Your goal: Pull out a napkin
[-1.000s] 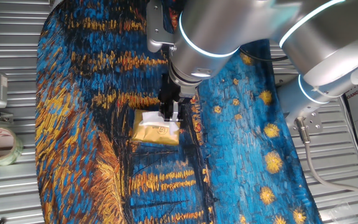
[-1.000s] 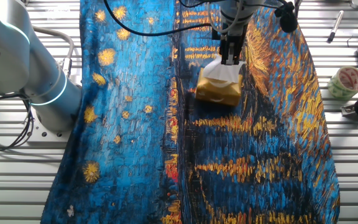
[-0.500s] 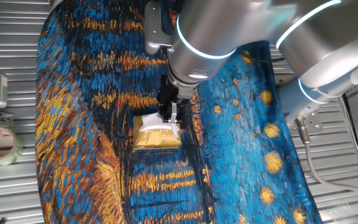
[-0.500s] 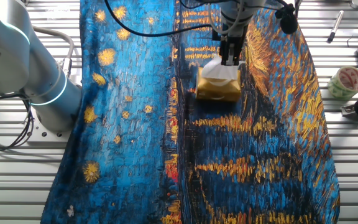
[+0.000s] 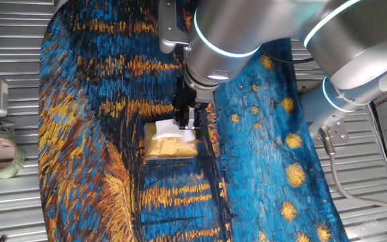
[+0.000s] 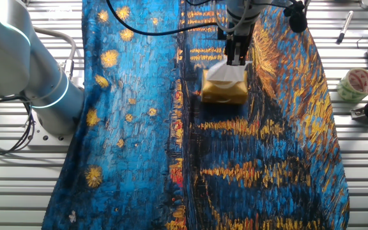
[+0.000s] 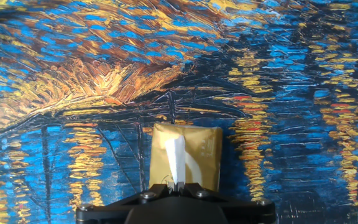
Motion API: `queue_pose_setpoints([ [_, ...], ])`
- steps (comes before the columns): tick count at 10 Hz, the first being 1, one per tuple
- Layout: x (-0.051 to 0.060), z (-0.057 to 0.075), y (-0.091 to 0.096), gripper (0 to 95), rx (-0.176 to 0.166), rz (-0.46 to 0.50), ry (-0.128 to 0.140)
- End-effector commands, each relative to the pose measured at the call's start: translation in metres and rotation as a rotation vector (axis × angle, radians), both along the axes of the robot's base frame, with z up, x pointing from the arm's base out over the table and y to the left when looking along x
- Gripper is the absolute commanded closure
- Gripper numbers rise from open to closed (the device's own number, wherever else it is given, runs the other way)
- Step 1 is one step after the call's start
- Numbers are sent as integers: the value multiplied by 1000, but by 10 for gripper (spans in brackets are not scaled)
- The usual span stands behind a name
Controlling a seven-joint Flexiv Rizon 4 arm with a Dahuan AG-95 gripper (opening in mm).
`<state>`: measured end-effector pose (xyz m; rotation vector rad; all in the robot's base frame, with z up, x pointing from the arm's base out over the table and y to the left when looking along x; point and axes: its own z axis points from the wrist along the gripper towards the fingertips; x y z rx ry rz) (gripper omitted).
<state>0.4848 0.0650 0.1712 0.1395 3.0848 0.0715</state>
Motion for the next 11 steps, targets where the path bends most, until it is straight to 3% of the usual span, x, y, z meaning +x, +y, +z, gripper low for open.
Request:
queue_pose_setpoints([
  [1,0,0,0,950,-1,-2,8],
  [7,-1,4,1,950,7,3,12],
  [11,-4,14,0,950,14,12,13],
])
